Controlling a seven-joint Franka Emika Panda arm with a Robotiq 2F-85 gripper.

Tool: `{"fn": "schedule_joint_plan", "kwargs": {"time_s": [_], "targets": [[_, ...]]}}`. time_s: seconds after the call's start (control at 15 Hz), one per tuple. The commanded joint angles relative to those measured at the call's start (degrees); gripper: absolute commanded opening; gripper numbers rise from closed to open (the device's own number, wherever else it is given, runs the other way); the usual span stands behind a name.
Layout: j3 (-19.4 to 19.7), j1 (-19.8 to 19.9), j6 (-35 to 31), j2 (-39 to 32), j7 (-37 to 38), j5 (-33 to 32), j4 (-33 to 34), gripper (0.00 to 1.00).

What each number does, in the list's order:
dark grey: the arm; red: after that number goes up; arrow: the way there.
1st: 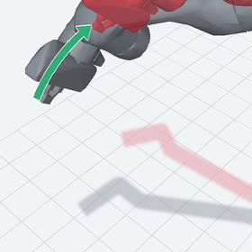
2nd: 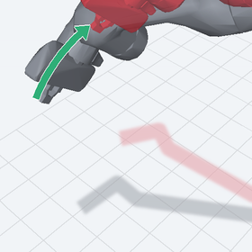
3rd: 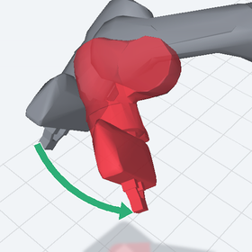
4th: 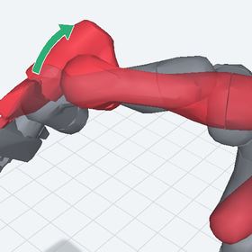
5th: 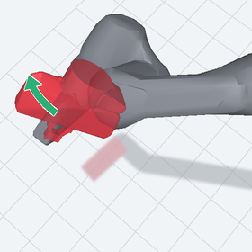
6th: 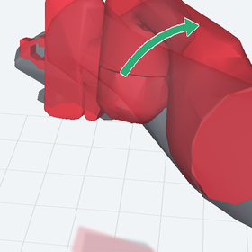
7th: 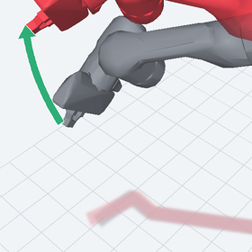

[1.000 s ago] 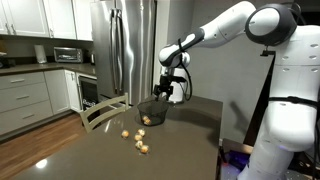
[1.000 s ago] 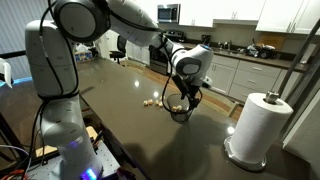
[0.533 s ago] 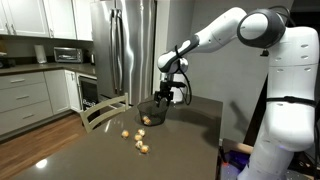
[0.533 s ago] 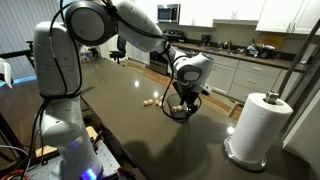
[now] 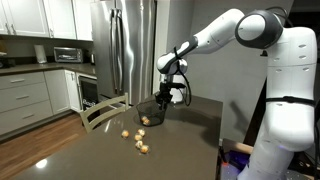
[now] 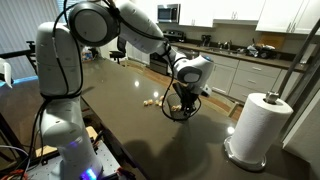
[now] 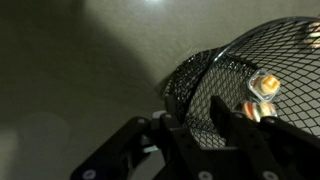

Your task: Move the black basket to the left then move one object on the counter to the right

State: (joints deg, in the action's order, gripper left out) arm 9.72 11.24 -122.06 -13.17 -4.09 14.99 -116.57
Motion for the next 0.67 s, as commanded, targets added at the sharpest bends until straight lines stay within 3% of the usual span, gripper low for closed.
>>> {"fn": "schedule_joint_plan", "kwargs": {"time_s": [0.0, 0.27, 0.6], "targets": [[-0.54, 0.72, -0.73, -0.04, -1.38, 0.68, 0.54, 0.1], [-0.52, 0.72, -0.53, 0.09, -1.32, 0.59, 0.73, 0.0], [-1.03, 0.19, 0.38, 2.31, -1.46, 0.39, 0.52, 0.06]]}}
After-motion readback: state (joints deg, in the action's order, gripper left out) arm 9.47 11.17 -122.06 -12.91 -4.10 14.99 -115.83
